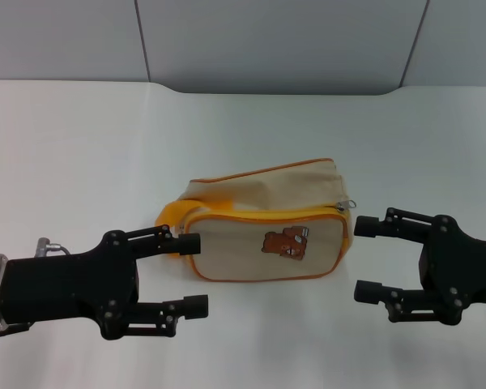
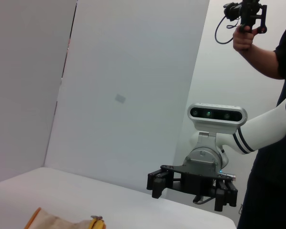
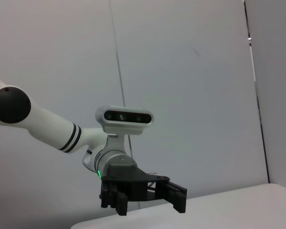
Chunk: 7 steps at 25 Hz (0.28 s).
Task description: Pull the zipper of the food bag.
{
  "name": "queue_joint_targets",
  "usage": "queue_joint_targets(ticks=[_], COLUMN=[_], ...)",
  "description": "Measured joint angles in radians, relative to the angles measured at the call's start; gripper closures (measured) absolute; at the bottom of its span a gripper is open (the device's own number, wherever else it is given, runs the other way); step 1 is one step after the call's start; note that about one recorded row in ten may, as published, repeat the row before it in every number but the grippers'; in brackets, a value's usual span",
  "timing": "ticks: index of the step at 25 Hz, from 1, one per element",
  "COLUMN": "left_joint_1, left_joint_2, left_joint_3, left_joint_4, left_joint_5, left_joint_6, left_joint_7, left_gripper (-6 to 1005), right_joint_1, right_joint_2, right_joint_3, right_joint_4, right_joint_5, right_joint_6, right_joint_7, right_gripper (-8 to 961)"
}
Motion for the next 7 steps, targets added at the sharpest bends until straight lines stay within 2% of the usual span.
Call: queue_joint_targets(ticks=[4,7], left_joint_1=[0.002,0.002], left_joint_2=[0.0,0.0], left_joint_3=[-0.001,-0.001], left_joint_4=[0.0,0.0], left_joint_5=[0.0,0.001], left_joint_6=[-0.004,-0.004], left_joint_7=[0.0,0.0], left_gripper=[177,177], right_joint_1=[0.001,0.004], right_joint_2=[-0.001,-0.001], right_joint_3=[0.0,0.0], right_joint_4=[0.0,0.0], right_joint_5=[-0.001,-0.001], right_joint_6=[0.0,0.0], right_joint_7=[0.002,0.003], right_gripper=[140,140])
